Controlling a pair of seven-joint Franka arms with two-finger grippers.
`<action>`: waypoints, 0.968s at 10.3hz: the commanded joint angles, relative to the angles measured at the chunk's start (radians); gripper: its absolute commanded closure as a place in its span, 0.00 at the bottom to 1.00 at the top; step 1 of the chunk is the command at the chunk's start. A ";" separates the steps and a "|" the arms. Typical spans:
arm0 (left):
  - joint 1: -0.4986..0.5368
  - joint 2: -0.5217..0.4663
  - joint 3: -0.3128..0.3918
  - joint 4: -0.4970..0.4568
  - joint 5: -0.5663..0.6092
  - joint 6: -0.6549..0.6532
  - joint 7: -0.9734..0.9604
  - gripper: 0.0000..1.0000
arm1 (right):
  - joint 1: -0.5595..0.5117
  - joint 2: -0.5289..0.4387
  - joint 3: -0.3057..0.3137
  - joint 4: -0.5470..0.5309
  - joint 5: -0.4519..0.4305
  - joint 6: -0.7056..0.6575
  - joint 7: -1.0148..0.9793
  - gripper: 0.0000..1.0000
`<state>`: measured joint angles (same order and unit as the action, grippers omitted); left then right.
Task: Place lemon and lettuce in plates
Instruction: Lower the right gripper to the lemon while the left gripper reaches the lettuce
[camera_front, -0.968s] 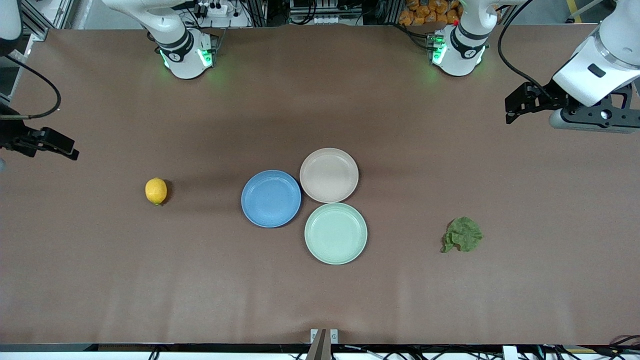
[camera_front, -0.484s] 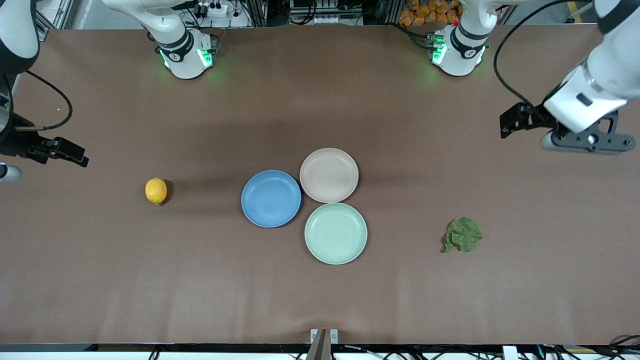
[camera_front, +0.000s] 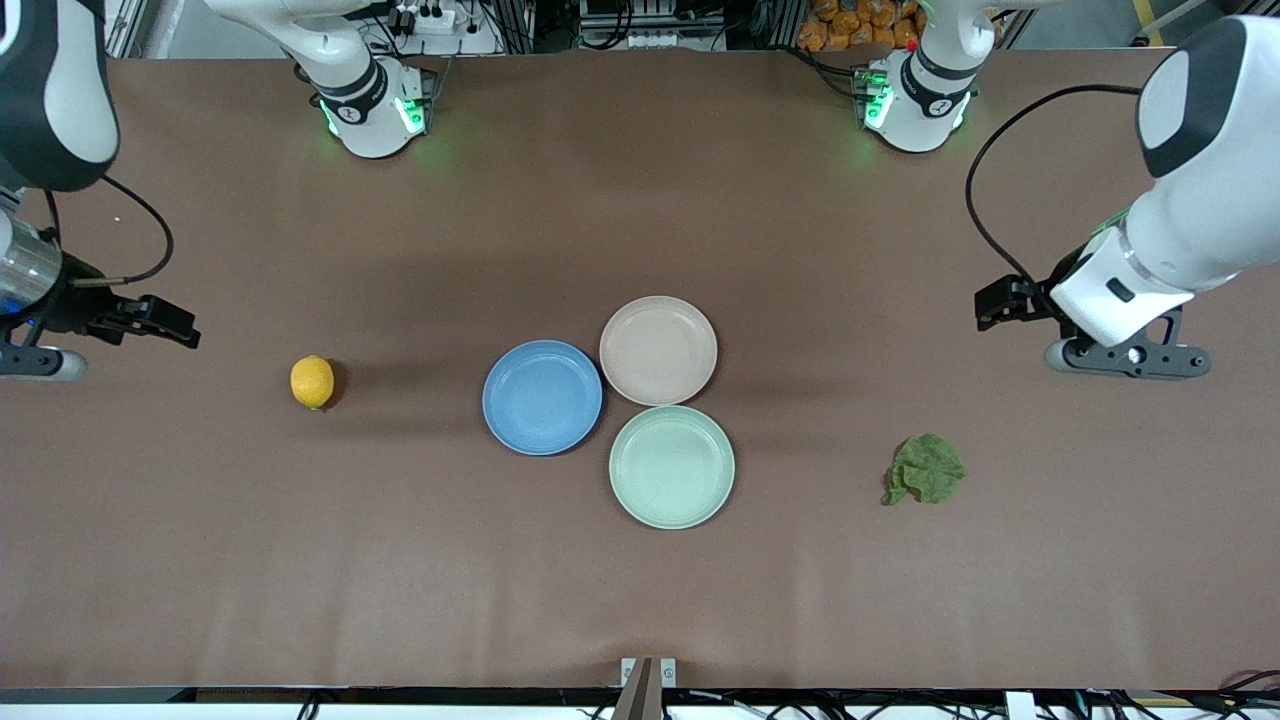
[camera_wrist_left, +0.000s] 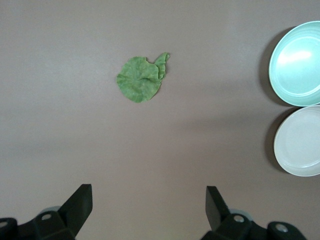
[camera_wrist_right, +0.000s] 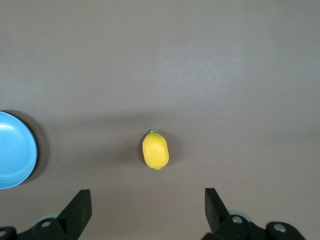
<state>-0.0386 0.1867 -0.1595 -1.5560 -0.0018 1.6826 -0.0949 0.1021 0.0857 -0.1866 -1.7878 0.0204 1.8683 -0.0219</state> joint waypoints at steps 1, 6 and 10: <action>0.000 0.046 -0.002 -0.010 -0.007 0.060 0.037 0.00 | -0.013 -0.015 0.007 -0.105 -0.005 0.095 -0.015 0.00; 0.008 0.120 -0.002 -0.151 0.020 0.339 0.037 0.00 | -0.025 0.009 0.009 -0.295 -0.005 0.291 -0.013 0.00; 0.009 0.243 -0.002 -0.148 0.074 0.466 0.037 0.00 | -0.025 0.066 0.009 -0.439 0.003 0.518 -0.010 0.00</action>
<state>-0.0354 0.4030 -0.1580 -1.7109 0.0477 2.1103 -0.0795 0.0903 0.1447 -0.1870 -2.1773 0.0205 2.3152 -0.0259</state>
